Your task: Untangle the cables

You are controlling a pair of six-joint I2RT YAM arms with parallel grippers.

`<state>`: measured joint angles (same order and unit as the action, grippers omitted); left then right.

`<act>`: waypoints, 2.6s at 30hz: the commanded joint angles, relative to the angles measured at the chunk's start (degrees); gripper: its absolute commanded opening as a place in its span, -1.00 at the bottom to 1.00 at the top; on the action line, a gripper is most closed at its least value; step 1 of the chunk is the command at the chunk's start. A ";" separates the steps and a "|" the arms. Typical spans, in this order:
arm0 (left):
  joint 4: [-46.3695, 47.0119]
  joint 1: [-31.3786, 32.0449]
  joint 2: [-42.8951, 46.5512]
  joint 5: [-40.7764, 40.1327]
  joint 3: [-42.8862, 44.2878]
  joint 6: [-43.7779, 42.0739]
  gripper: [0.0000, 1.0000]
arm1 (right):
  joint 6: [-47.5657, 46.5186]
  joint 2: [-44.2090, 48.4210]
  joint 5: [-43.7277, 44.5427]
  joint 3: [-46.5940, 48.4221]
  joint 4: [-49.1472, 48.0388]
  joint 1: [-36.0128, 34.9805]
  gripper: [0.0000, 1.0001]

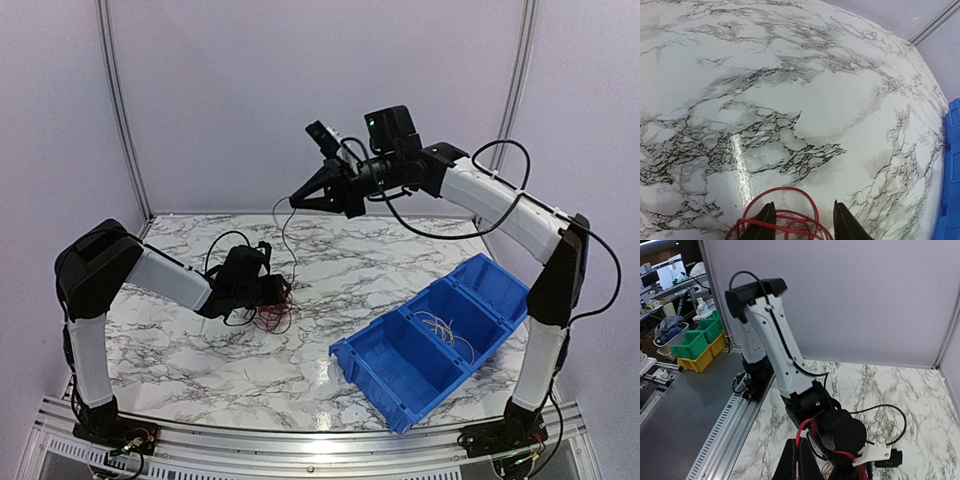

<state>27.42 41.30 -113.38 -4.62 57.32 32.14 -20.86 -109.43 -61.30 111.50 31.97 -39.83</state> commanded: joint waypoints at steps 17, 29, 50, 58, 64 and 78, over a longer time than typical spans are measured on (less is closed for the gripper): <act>1.31 -0.93 -3.04 -3.65 -6.47 2.29 -0.24 | 53.36 7.56 -19.23 10.25 -52.51 22.11 -1.00; 1.28 -2.35 -1.49 -4.46 -6.78 0.79 -0.20 | 37.78 14.57 -13.93 10.15 -35.28 27.98 -1.00; 1.27 -2.46 7.06 -1.57 -7.82 -3.92 -0.03 | 15.42 29.48 -8.89 -17.81 -12.91 24.91 -1.00; 1.25 -2.45 6.54 -2.26 -7.71 -4.44 -0.03 | -0.66 36.59 -2.08 -32.50 1.67 20.79 -1.00; 1.21 -2.54 6.07 -2.52 -7.66 -4.72 -0.03 | -8.89 42.14 2.24 -39.92 10.85 18.79 -1.00; 1.10 -2.54 6.86 -3.00 -7.90 -3.99 -0.02 | -14.20 40.37 -10.02 -20.20 23.17 19.05 -1.00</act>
<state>29.63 39.00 -107.63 -6.57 49.95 28.05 -34.20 -67.79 -64.51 81.84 52.77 -20.73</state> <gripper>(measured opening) 0.488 0.015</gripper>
